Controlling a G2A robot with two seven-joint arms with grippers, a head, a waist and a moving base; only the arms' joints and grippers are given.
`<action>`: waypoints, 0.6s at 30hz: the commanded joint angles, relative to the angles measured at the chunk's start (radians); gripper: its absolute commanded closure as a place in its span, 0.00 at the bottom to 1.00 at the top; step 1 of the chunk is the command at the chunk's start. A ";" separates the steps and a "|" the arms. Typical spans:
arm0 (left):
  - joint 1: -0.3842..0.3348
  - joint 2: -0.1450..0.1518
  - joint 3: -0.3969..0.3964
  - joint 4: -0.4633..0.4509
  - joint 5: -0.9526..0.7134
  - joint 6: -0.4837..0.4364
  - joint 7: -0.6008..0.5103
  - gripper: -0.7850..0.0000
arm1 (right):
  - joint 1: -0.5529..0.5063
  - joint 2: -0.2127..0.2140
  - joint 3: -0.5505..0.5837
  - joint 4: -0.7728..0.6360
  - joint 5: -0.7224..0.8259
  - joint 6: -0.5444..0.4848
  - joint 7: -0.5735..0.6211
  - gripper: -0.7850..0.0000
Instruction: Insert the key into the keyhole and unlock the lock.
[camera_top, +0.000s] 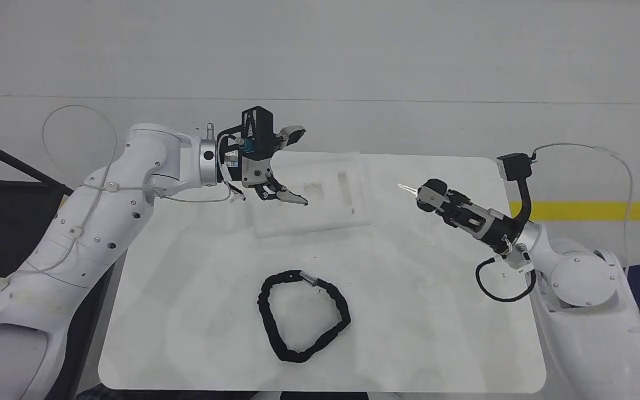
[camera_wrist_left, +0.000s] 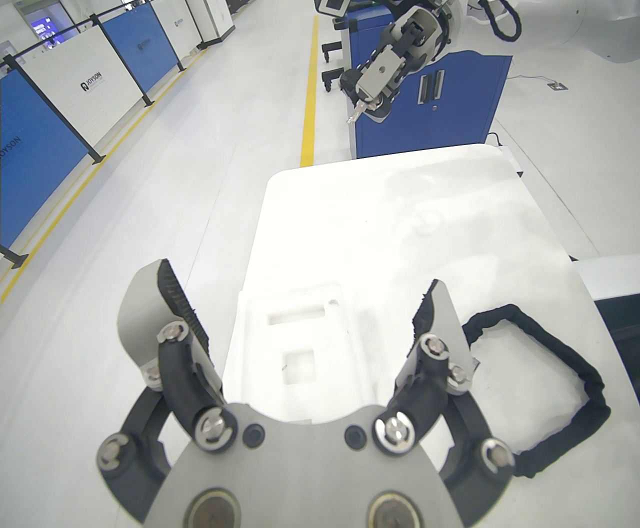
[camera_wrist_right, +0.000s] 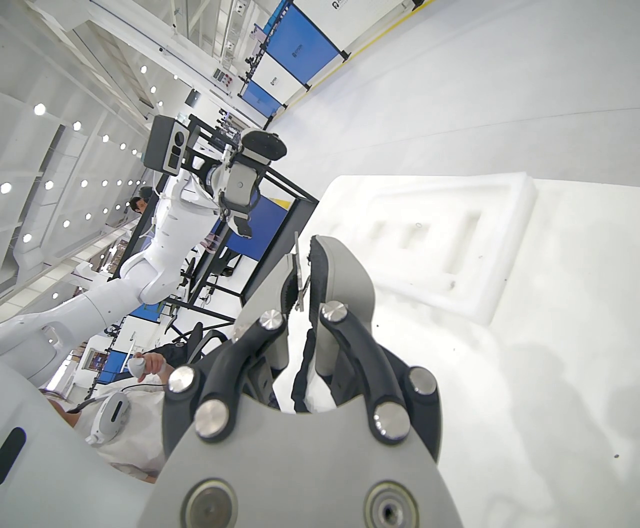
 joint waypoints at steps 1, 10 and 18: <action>0.000 0.000 0.000 0.000 0.000 0.000 0.000 0.00 | 0.000 0.000 0.000 0.000 0.000 0.000 0.000 1.00; 0.122 0.010 0.012 -0.087 0.130 0.031 -0.050 0.00 | 0.000 0.000 0.000 0.000 0.000 0.000 0.000 1.00; 0.238 0.008 0.044 -0.092 0.175 0.031 -0.054 0.00 | 0.000 0.000 0.000 0.000 0.000 0.000 0.000 1.00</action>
